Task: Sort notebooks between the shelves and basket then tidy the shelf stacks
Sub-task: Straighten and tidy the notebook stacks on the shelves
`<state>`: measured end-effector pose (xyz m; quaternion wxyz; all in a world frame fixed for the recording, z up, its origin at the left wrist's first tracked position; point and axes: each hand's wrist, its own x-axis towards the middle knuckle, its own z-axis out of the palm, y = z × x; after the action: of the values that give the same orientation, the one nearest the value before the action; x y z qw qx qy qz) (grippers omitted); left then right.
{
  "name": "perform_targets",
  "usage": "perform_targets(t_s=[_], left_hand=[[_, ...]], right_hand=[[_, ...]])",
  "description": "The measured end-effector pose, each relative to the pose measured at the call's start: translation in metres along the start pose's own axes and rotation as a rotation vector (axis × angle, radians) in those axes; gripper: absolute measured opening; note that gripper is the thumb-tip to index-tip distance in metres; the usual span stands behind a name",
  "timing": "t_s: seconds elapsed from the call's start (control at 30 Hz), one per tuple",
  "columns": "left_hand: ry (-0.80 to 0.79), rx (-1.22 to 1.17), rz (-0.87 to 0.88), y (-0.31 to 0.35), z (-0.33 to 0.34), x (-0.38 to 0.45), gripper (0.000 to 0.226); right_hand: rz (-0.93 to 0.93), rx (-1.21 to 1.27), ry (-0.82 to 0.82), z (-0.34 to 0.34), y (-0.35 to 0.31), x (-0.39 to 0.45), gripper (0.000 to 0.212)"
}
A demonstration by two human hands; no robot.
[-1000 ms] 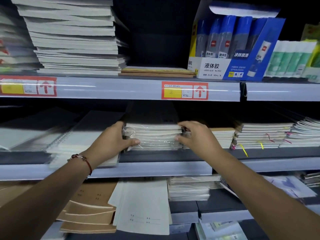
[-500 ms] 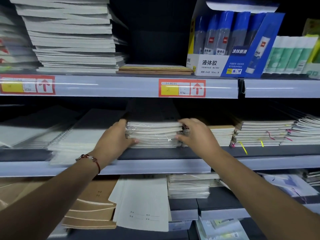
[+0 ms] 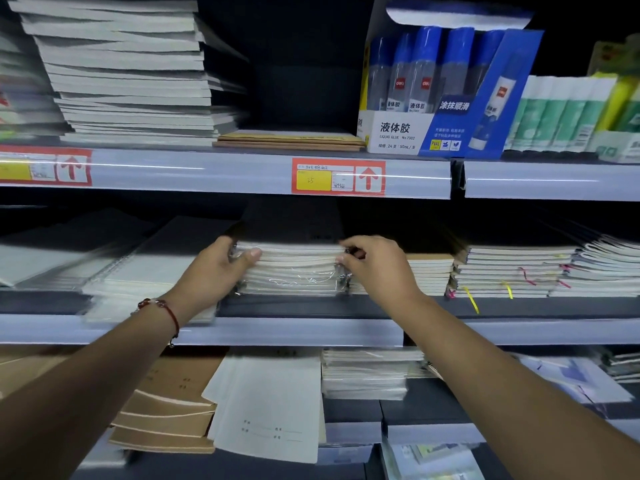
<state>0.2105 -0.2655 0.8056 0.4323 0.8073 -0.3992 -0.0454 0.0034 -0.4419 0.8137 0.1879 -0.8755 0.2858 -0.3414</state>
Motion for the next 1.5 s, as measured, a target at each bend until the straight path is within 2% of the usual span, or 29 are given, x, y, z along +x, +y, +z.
perform_targets(t_s=[0.13,0.3,0.37,0.47,0.57,0.67,0.73,0.83,0.93,1.07,1.2,1.5], left_hand=[[0.063,-0.029,-0.006,-0.005,0.008,0.002,0.034],[0.092,0.088,-0.005,0.004,0.010,-0.004,0.042],[0.077,0.116,-0.019,0.009,0.008,-0.011,0.044],[0.079,0.247,0.073,0.010,0.000,-0.025,0.052],[0.022,0.466,0.164,-0.012,-0.020,-0.039,0.077],[-0.074,0.715,0.233,-0.044,-0.058,-0.051,0.101],[-0.111,0.826,0.244,-0.068,-0.089,-0.051,0.111],[-0.200,0.886,0.233,-0.102,-0.132,-0.045,0.118],[-0.261,0.875,0.277,-0.133,-0.162,-0.035,0.120],[-0.289,0.656,0.280,-0.156,-0.173,-0.027,0.106],[-0.323,0.546,0.315,-0.166,-0.172,-0.018,0.106],[-0.187,0.475,0.363,-0.177,-0.174,-0.008,0.083]], right_hand=[[0.034,0.068,0.048,0.009,0.006,0.004,0.024],[0.035,0.108,0.033,0.010,0.009,0.003,0.028],[0.003,0.058,0.024,0.008,0.007,0.001,0.029],[-0.077,-0.115,0.010,0.008,0.000,-0.009,0.037],[-0.263,-0.296,0.061,0.020,-0.021,-0.031,0.051],[-0.405,-0.301,-0.105,0.043,-0.051,-0.054,0.059],[-0.438,-0.284,-0.196,0.064,-0.072,-0.063,0.059],[-0.371,-0.192,-0.200,0.095,-0.108,-0.068,0.055],[-0.191,-0.092,-0.237,0.121,-0.140,-0.068,0.059],[-0.036,-0.085,-0.237,0.139,-0.160,-0.064,0.065],[0.021,-0.131,-0.304,0.134,-0.169,-0.063,0.076],[0.085,-0.115,-0.235,0.145,-0.186,-0.049,0.068]])
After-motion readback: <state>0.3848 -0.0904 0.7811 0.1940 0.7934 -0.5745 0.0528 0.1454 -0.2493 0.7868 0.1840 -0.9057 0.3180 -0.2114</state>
